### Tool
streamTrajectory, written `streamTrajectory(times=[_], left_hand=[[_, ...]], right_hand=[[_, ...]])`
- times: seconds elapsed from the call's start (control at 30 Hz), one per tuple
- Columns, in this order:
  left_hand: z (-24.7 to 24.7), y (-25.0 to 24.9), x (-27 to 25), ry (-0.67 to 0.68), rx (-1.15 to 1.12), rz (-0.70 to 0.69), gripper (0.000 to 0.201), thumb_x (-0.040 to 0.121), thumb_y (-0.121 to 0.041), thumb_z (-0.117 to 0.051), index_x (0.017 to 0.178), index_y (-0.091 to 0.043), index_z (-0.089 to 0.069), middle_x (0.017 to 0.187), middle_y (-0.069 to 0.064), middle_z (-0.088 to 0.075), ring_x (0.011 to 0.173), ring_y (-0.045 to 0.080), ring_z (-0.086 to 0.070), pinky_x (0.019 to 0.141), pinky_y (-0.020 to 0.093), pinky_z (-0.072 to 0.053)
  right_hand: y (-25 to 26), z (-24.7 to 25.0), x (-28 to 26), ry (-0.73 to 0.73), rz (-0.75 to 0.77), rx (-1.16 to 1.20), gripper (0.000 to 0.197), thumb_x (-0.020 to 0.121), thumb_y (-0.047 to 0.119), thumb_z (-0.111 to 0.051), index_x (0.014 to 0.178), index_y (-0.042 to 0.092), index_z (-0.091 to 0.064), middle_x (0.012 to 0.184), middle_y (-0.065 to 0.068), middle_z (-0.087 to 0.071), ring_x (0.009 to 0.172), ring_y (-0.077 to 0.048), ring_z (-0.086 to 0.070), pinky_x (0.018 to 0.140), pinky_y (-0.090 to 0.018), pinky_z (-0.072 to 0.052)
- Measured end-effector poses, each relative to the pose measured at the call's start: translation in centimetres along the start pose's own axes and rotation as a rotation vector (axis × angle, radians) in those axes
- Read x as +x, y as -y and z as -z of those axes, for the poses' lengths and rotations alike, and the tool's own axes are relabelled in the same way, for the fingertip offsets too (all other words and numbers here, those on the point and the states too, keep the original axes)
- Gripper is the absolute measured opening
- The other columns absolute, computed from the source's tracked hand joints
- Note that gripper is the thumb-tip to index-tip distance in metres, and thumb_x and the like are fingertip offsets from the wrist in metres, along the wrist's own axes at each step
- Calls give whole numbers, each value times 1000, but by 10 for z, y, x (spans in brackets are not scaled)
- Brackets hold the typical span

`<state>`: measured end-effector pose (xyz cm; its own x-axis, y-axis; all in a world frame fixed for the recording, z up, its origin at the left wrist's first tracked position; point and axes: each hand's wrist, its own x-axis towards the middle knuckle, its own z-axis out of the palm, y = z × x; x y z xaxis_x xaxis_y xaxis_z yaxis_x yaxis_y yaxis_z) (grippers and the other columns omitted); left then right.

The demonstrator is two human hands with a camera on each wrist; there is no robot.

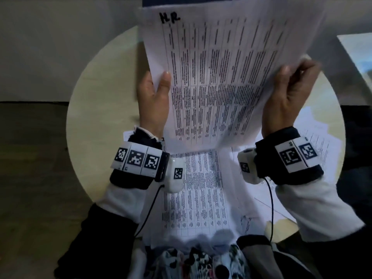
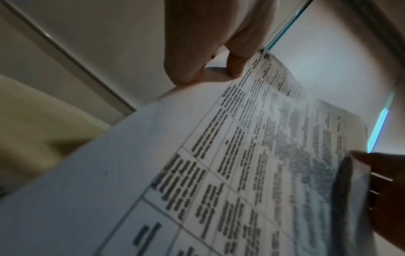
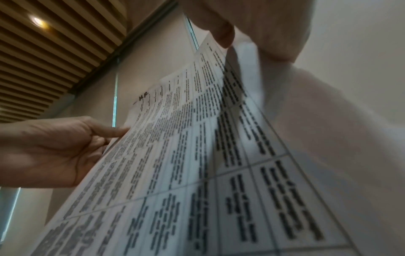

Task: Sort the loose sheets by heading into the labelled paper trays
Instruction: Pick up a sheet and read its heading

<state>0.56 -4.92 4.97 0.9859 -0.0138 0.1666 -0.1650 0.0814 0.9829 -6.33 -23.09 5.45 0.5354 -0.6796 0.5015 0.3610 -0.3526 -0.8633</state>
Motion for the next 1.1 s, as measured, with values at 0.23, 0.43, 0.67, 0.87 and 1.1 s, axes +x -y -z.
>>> streamTrajectory(times=[0.23, 0.43, 0.67, 0.87, 1.1], left_hand=[[5, 52, -29, 26, 71, 280, 19, 89, -19, -61, 108, -16, -60, 106, -2, -67, 98, 6, -63, 91, 25, -48], [10, 89, -31, 92, 348, 527, 34, 96, -23, -49, 127, -12, -55, 124, 3, -61, 114, 21, -55, 101, 31, -40], [2, 93, -11, 45, 363, 682, 35, 96, -27, -48, 127, -12, -54, 129, 2, -57, 123, 25, -49, 107, 37, -36], [-16, 72, 34, -18, 287, 668, 51, 98, -26, -44, 144, -7, -29, 149, 7, -34, 137, 26, -33, 109, 35, -28], [-9, 88, 64, 61, 221, 775, 68, 84, -34, -60, 141, -8, -35, 145, 14, -42, 129, 34, -45, 105, 52, -37]], right_hand=[[-38, 14, -47, 56, -300, -167, 18, 91, 12, -48, 86, 19, -31, 76, 13, -42, 59, 18, -45, 56, -4, -35], [-66, 19, -47, 281, -510, -495, 16, 93, 5, -41, 109, 5, -41, 68, 10, -40, 57, 1, -39, 42, -13, -30], [-81, 34, -56, 458, -770, -471, 14, 88, 6, -51, 99, 12, -45, 80, -2, -53, 73, -20, -50, 66, -23, -44], [-81, 63, -70, 531, -999, -133, 24, 88, -1, -54, 106, 14, -56, 87, -4, -67, 80, -25, -62, 67, -33, -53], [-83, 57, -62, 467, -1101, 185, 26, 93, -7, -38, 117, 2, -43, 65, -17, -68, 41, -25, -61, 39, -24, -50]])
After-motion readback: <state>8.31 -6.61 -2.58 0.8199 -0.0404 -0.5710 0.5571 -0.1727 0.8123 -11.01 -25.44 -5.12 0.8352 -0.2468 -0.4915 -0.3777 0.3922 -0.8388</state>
